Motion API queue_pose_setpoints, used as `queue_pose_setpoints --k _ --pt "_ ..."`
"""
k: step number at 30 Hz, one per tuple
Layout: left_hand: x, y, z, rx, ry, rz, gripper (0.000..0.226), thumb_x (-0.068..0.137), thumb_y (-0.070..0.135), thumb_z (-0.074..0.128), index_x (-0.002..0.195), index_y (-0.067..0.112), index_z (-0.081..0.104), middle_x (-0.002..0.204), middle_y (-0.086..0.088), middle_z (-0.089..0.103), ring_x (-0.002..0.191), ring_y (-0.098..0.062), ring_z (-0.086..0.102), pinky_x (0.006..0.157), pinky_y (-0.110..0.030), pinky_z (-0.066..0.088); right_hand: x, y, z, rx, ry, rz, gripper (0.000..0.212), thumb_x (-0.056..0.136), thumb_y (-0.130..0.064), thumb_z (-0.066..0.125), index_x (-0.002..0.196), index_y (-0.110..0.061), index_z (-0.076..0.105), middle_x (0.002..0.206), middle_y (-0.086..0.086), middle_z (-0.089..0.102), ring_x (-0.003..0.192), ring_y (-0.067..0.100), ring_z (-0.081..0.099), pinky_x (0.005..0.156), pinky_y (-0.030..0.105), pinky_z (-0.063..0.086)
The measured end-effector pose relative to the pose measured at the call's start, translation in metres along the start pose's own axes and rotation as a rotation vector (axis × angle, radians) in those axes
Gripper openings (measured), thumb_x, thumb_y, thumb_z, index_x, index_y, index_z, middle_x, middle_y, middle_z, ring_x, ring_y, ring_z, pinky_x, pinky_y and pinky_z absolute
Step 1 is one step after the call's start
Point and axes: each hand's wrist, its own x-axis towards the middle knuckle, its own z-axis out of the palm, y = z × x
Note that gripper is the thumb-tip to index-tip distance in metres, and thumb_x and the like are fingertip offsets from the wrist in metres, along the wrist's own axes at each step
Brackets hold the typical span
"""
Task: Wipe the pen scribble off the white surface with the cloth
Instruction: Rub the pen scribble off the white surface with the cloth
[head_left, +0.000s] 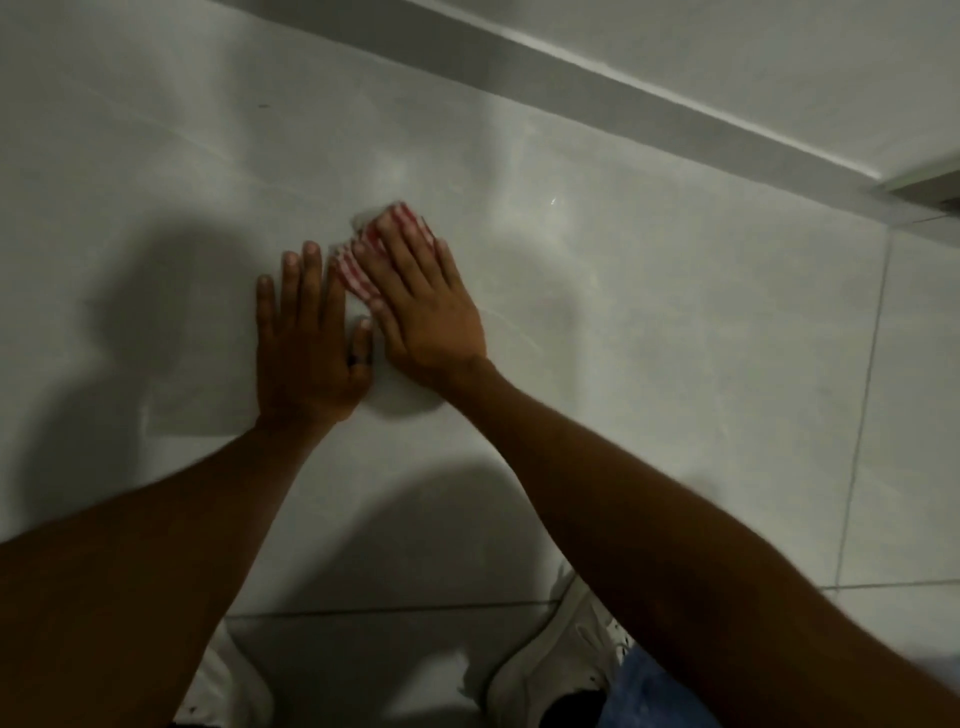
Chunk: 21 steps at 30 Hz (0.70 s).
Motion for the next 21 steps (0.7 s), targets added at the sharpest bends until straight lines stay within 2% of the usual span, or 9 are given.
queue_pose_setpoints --k 4,7,10,12,16,21 --pt "-0.001 0.0 0.001 -0.01 0.01 0.001 0.07 0.11 0.04 0.037 0.17 0.004 0.028 0.178 -0.023 0.024 0.166 -0.043 0.02 0.136 -0.061 0.015 -0.086 0.01 0.006 0.027 -0.015 0.056 0.06 0.112 -0.039 0.039 0.168 -0.022 0.03 0.18 0.011 0.02 0.169 0.029 0.011 0.138 0.051 0.012" --pt "-0.001 0.001 0.001 -0.02 0.025 -0.013 0.069 0.11 0.039 0.039 0.169 0.004 0.03 0.177 -0.023 0.025 0.166 -0.042 0.021 0.136 -0.061 0.015 -0.139 0.03 0.006 0.027 -0.021 -0.024 0.058 0.11 -0.04 0.045 0.165 -0.023 0.038 0.177 0.01 0.028 0.168 0.029 0.016 0.137 0.051 0.016" --pt "-0.002 0.002 0.003 -0.034 0.045 -0.004 0.068 0.11 0.038 0.04 0.169 0.004 0.032 0.177 -0.023 0.027 0.165 -0.043 0.023 0.136 -0.061 0.015 -0.144 0.065 0.0 0.003 -0.059 -0.169 0.057 0.108 -0.039 0.047 0.163 -0.023 0.043 0.174 0.011 0.036 0.167 0.031 0.022 0.137 0.052 0.017" --pt "-0.002 0.001 0.005 -0.035 0.042 -0.003 0.068 0.111 0.038 0.04 0.169 0.004 0.03 0.177 -0.023 0.026 0.166 -0.042 0.022 0.136 -0.061 0.014 -0.135 0.089 -0.004 -0.027 -0.058 -0.185 0.056 0.109 -0.039 0.044 0.162 -0.021 0.045 0.173 0.013 0.037 0.166 0.034 0.025 0.137 0.053 0.017" --pt "-0.002 0.0 0.006 -0.03 0.02 -0.004 0.069 0.112 0.042 0.034 0.17 0.006 0.026 0.178 -0.022 0.023 0.167 -0.042 0.018 0.136 -0.061 0.013 -0.109 0.128 -0.018 -0.114 -0.009 0.002 0.058 0.109 -0.038 0.039 0.164 -0.019 0.042 0.174 0.017 0.033 0.165 0.037 0.026 0.135 0.056 0.02" --pt "-0.002 0.0 0.006 -0.027 0.013 -0.012 0.07 0.112 0.042 0.036 0.17 0.005 0.028 0.178 -0.022 0.024 0.167 -0.042 0.019 0.136 -0.061 0.013 -0.046 0.125 -0.031 -0.055 0.094 0.43 0.061 0.11 -0.037 0.035 0.169 -0.023 0.027 0.179 0.012 0.019 0.168 0.031 0.013 0.137 0.052 0.009"
